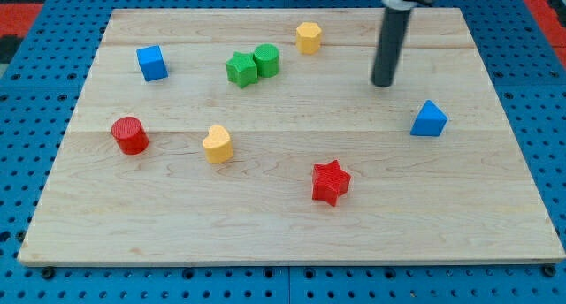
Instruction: Push the yellow hexagon to the center of the board
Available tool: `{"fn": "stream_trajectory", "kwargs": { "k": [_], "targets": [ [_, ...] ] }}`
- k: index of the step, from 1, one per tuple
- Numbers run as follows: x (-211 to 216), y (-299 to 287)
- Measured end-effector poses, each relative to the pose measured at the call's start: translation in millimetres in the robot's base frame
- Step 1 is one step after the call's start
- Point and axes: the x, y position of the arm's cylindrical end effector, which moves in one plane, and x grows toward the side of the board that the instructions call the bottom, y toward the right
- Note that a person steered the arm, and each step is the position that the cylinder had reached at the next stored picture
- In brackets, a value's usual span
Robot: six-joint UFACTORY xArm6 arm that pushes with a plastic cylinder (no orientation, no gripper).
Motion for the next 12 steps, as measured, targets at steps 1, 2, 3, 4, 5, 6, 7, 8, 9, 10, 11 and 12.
{"fn": "stream_trajectory", "kwargs": {
  "k": [1, 2, 3, 4, 5, 6, 7, 8, 9, 10, 11, 12],
  "targets": [
    [-82.4, 5.7],
    [-152.9, -9.2],
    [-158.0, -21.4],
    [-161.8, -38.2],
    [-161.5, -54.9],
    [-155.3, -96.3],
    [-151.2, -133.7],
    [-151.2, -133.7],
    [-107.0, -116.6],
    [-53.6, -106.5],
    [-51.2, -106.5],
    [-1.8, -106.7]
  ]
}}
